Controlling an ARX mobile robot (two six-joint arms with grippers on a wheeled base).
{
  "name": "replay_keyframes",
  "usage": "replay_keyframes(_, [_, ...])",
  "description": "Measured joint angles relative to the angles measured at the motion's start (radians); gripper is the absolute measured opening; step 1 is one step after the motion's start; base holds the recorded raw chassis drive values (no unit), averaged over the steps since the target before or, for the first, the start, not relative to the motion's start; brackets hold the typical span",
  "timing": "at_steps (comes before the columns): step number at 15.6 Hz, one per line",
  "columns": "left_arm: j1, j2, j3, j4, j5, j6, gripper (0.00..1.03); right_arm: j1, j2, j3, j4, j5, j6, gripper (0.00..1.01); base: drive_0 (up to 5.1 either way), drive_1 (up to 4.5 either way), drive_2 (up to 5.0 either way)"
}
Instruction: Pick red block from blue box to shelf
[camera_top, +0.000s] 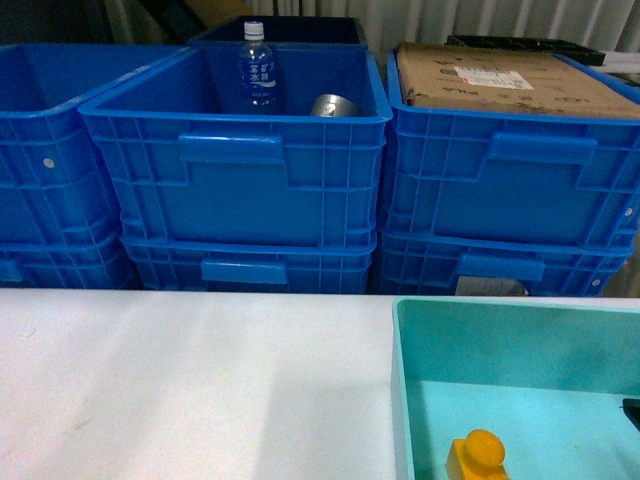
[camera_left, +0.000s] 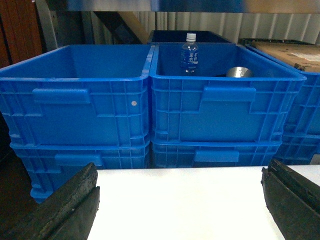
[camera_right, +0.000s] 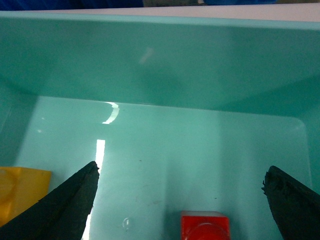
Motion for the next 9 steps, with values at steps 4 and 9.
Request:
replay_keyframes(4, [0.000,0.000,0.000,0.000,0.000,0.000,0.98,0.031,0.064,-0.038,0.079,0.046,0.001,0.98,0.0,0.00,0.0])
replay_keyframes(9, [0.000,0.000,0.000,0.000,0.000,0.000,0.98,0.045,0.179,-0.072,0.192,0.070,0.005,0.98,0.0,0.00,0.0])
